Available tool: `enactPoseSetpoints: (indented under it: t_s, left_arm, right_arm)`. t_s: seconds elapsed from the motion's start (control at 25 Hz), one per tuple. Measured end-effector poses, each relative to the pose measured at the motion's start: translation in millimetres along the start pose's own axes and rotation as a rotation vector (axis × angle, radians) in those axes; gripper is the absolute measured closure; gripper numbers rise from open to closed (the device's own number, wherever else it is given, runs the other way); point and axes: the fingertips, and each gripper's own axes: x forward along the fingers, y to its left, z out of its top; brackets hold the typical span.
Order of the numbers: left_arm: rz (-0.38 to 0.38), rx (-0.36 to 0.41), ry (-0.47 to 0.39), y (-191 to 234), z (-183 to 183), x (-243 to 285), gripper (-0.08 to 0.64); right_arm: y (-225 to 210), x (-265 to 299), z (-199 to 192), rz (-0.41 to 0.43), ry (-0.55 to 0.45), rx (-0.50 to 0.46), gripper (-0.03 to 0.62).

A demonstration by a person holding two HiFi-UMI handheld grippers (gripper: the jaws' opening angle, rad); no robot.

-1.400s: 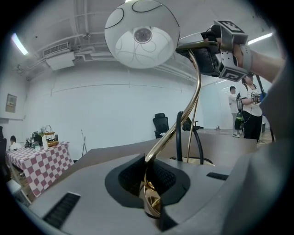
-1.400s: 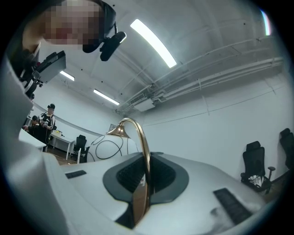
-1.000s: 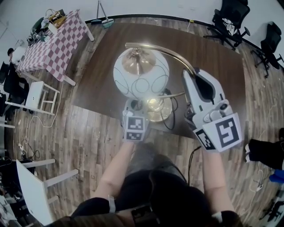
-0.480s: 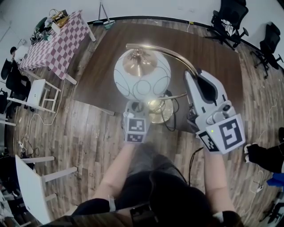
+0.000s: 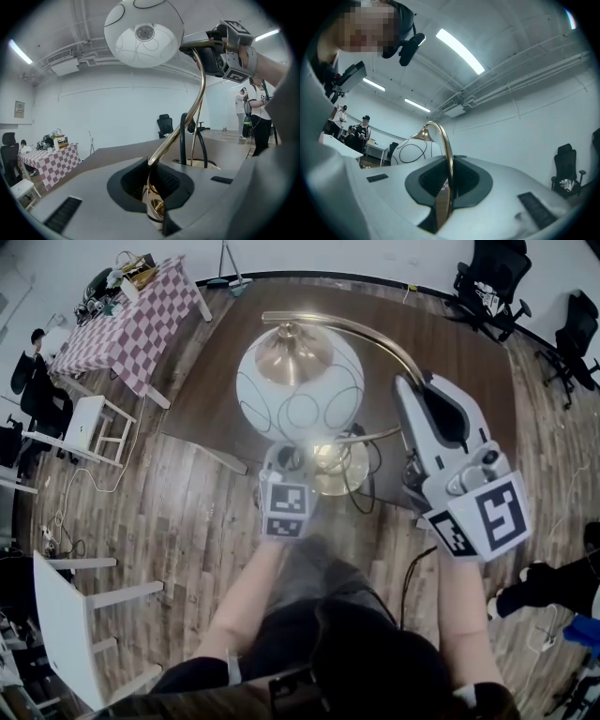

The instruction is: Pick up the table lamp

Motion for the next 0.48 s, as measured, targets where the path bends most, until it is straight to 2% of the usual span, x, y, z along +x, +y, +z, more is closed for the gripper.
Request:
enactPoseSetpoints:
  t_s: [0.32, 0.48]
  left_arm:
    - [0.011, -0.008, 0.009, 0.9, 6.2, -21.4, 0.548]
    - [0.012, -0.008, 0.007, -2.6, 7.2, -26.3, 0.548]
  right_arm:
    - [16.4, -6.3, 14.4, 0.034, -0.013, 0.002, 0.571]
    - [19.4, -10.8, 17.8, 0.030, -0.017, -0.028, 0.571]
